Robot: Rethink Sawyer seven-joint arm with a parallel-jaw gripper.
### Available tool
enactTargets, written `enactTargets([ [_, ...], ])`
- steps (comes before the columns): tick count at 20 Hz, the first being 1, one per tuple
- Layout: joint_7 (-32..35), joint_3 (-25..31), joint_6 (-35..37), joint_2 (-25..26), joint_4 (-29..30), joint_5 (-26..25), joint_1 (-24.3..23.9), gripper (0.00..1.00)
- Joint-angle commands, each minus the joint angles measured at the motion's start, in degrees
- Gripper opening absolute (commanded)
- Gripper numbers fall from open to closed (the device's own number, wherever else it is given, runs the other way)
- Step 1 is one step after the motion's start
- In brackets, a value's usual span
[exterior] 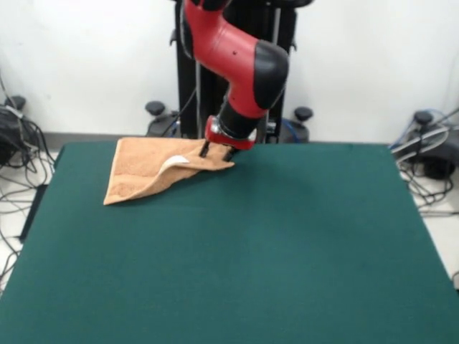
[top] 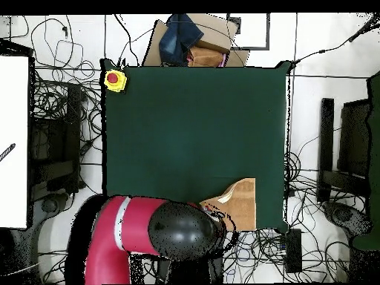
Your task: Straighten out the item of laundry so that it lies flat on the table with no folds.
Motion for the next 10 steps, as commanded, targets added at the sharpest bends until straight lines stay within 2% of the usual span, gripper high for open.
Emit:
enactTargets([
  [1,15.55,11.23,-5.25,5.78,-8.78,1.34,-4.12,1.00],
  [7,16.06,10.63,-5.42,5.64,-8.63,2.45,-2.36,1.00],
  [8,16.61,8.72,-4.72,5.82,-8.77,4.95,0.35,1.00],
  [10,18.31,1.96,-2.85,7.29,-9.26,13.48,9.19,1.00],
])
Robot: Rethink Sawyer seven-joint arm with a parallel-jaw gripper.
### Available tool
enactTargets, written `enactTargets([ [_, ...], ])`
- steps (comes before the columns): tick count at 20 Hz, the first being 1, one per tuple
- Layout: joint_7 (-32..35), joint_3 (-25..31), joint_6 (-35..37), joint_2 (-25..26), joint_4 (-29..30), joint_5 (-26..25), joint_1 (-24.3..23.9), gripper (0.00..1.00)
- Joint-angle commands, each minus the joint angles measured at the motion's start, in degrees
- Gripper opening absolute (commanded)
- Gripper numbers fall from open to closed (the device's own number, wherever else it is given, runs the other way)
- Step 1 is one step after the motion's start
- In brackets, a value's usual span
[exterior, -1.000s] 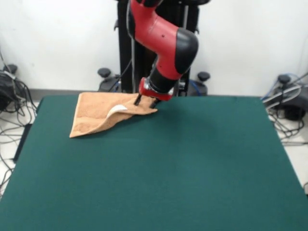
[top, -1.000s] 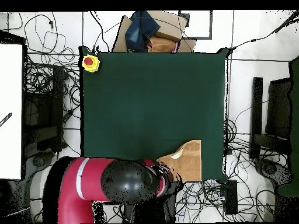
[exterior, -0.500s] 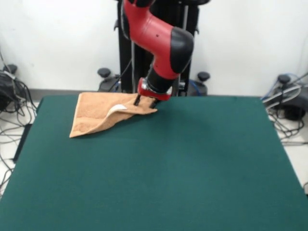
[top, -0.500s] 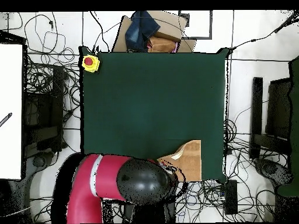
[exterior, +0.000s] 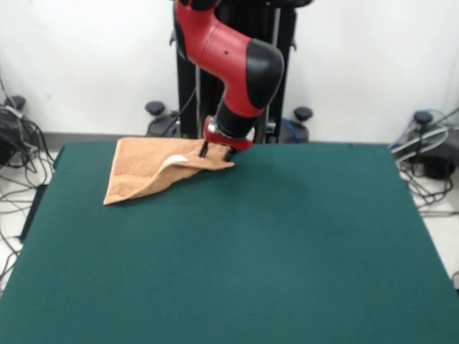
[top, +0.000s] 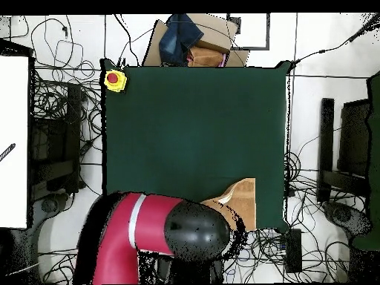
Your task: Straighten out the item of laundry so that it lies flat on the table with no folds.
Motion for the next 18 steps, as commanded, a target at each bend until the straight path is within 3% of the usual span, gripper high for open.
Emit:
enactTargets([
  [1,19.33,2.03,-5.85,7.65,-9.11,14.02,10.08,1.00],
  [4,20.39,7.27,-16.25,4.77,-6.99,3.34,1.72,1.00],
  [6,18.32,10.22,-14.24,0.74,-3.41,-2.73,-3.28,1.00],
  [10,15.77,3.26,-3.23,-7.27,3.36,2.00,4.01,1.00],
  [12,15.56,1.45,-1.19,-8.58,4.44,3.72,6.60,1.00],
  [15,14.78,-6.04,4.86,-9.69,4.99,8.76,15.24,1.00],
  [18,15.24,-6.12,6.62,-11.36,6.00,9.38,16.62,1.00],
])
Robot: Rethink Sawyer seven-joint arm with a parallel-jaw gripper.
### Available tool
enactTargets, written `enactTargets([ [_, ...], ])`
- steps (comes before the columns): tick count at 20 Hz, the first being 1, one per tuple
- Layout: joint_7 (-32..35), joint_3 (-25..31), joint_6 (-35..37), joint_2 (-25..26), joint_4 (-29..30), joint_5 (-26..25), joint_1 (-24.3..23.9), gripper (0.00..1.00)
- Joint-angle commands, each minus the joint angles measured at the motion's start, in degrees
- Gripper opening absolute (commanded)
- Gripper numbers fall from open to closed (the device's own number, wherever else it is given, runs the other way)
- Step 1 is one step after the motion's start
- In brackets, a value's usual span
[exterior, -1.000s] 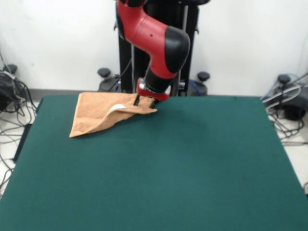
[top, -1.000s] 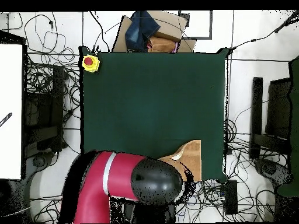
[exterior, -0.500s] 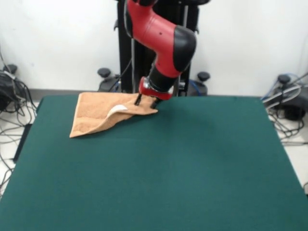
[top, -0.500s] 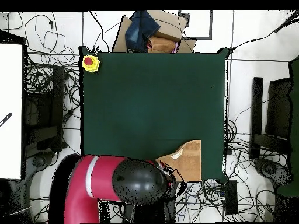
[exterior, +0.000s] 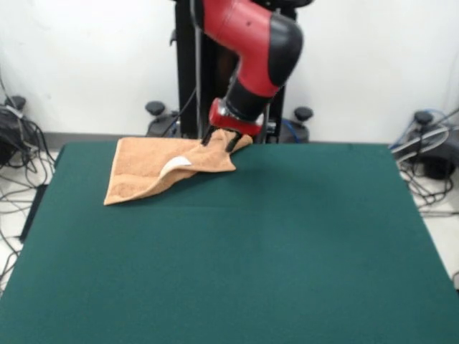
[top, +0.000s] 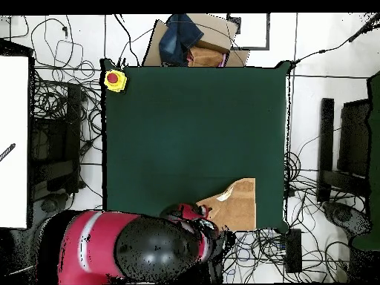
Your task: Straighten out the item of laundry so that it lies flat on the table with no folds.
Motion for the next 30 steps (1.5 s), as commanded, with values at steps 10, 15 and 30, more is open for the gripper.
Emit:
enactTargets([
  [10,16.99,0.21,3.76,5.00,-5.63,12.29,9.49,1.00],
  [15,16.32,-3.11,4.38,13.30,-10.86,20.35,14.68,1.00],
  [30,14.54,-5.42,7.49,18.34,-15.49,31.60,20.91,1.00],
])
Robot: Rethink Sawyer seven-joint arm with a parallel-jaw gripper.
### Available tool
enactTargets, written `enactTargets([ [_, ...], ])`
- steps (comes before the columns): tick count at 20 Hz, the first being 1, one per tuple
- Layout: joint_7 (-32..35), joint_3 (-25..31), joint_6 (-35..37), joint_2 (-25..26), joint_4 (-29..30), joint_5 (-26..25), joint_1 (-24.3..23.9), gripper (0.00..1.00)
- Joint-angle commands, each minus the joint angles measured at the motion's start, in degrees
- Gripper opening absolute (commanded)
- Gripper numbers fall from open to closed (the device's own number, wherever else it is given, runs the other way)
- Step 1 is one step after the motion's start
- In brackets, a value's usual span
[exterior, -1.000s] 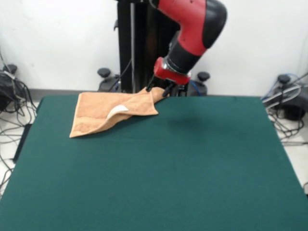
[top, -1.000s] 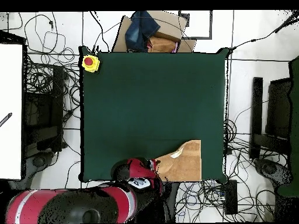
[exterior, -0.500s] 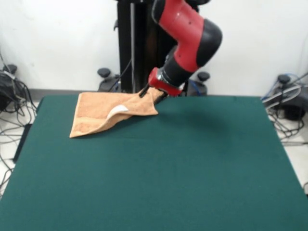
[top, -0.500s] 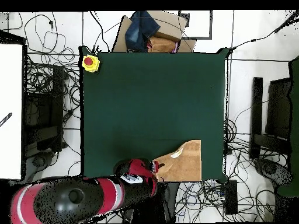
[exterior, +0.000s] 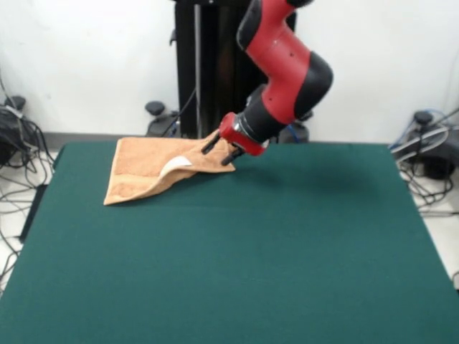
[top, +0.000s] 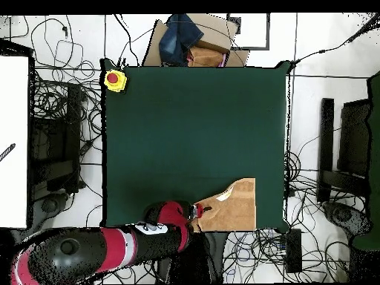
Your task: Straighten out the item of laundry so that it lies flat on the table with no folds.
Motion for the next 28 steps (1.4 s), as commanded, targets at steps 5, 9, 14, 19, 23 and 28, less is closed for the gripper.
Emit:
enactTargets([
  [5,15.09,8.31,1.09,-6.74,-3.00,-1.39,-5.13,1.00],
  [9,15.01,8.84,5.11,-13.80,1.86,-3.03,-4.44,1.00],
  [14,15.35,9.87,6.44,-17.20,3.91,-3.34,-4.28,1.00],
  [19,15.76,9.21,7.48,-16.80,3.55,-1.62,-2.47,1.00],
  [23,15.44,8.93,6.38,-13.36,2.09,-0.79,-1.75,1.00],
  [28,12.92,7.68,14.25,-9.56,-0.84,-1.60,-1.69,1.00],
])
